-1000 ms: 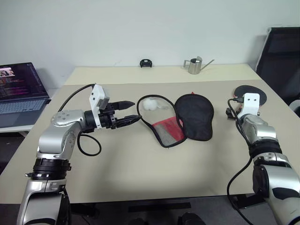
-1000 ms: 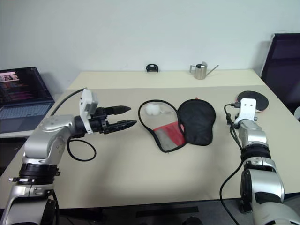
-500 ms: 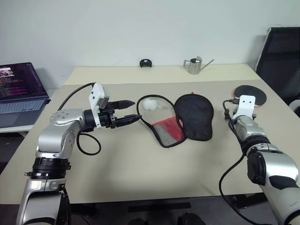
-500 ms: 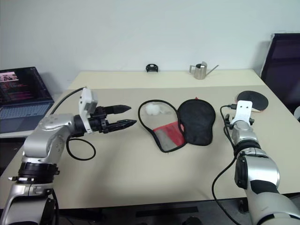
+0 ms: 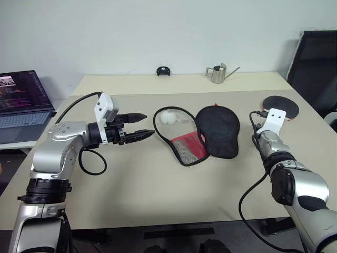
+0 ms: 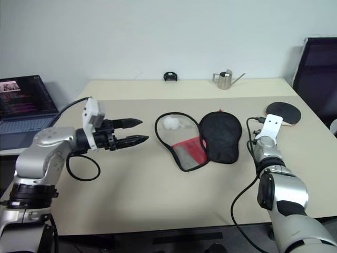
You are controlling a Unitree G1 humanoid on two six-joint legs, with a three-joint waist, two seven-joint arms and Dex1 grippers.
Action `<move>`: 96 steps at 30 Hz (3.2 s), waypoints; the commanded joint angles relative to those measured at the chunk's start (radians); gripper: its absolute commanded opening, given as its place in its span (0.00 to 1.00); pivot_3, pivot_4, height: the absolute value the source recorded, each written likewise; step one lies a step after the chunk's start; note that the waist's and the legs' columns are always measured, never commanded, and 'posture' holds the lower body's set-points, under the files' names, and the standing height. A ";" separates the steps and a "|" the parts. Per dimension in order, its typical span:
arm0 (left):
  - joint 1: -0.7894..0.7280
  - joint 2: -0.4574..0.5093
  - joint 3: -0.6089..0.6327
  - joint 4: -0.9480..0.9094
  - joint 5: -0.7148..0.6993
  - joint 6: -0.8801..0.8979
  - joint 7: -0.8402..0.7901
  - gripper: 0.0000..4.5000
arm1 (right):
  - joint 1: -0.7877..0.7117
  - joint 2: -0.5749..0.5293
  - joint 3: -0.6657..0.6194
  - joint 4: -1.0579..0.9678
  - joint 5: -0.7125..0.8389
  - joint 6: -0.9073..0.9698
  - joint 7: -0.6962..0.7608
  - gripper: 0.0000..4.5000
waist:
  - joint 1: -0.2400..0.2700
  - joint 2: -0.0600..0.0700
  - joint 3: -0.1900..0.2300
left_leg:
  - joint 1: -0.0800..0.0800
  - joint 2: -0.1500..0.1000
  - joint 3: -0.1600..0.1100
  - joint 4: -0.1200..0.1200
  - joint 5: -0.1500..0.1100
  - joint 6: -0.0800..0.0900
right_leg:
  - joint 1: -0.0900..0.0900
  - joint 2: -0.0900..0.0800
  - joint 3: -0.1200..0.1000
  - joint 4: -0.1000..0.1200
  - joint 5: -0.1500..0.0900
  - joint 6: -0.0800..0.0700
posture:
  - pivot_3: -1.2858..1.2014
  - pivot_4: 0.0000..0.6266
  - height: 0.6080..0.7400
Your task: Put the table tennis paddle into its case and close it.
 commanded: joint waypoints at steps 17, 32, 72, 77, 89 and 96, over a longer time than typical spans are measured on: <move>-0.022 -0.013 0.016 -0.005 -0.004 -0.017 0.020 0.79 | -0.042 -0.050 0.007 -0.024 -0.022 -0.024 0.163 0.50 | -0.001 0.000 0.000 | 0.000 0.000 0.000 0.000 0.000 0.000 | 0.000 0.000 0.000 0.000 0.000 0.000 | 0.52 0.24 1.00; -0.036 -0.038 0.002 0.030 0.014 -0.052 0.021 0.79 | -0.054 -0.081 0.031 -0.021 -0.051 -0.019 0.140 0.99 | -0.002 0.000 0.000 | 0.000 0.000 0.000 0.000 0.000 0.000 | 0.000 0.000 0.000 0.000 0.000 0.000 | 0.52 0.24 1.00; -0.028 -0.037 0.023 0.043 0.017 -0.083 0.048 0.79 | -0.077 -0.070 0.019 -0.016 -0.065 -0.001 0.115 0.99 | -0.002 0.000 0.000 | 0.000 0.000 0.000 0.000 0.000 0.000 | 0.000 0.000 0.000 0.000 0.000 0.000 | 0.52 0.24 1.00; -0.030 -0.037 0.023 0.047 0.018 -0.086 0.050 0.79 | -0.079 -0.069 0.017 -0.016 -0.064 -0.002 0.119 0.99 | -0.002 0.000 0.000 | 0.000 0.000 0.000 0.000 0.000 0.000 | 0.000 0.000 0.000 0.000 0.000 0.000 | 0.52 0.24 1.00; -0.042 -0.033 0.016 0.059 0.020 -0.091 0.042 0.79 | -0.073 -0.072 0.015 -0.018 -0.061 -0.006 0.122 0.99 | -0.002 0.000 0.000 | 0.000 0.000 0.000 0.000 0.000 0.000 | 0.000 0.000 0.000 0.000 0.000 0.000 | 0.52 0.24 1.00; -0.049 -0.034 0.013 0.066 0.024 -0.094 0.038 0.79 | -0.068 -0.075 0.019 -0.017 -0.067 0.006 0.100 0.99 | -0.002 0.000 0.000 | 0.000 0.000 0.000 0.000 0.000 0.000 | 0.000 0.000 0.000 0.001 0.000 0.000 | 0.52 0.24 1.00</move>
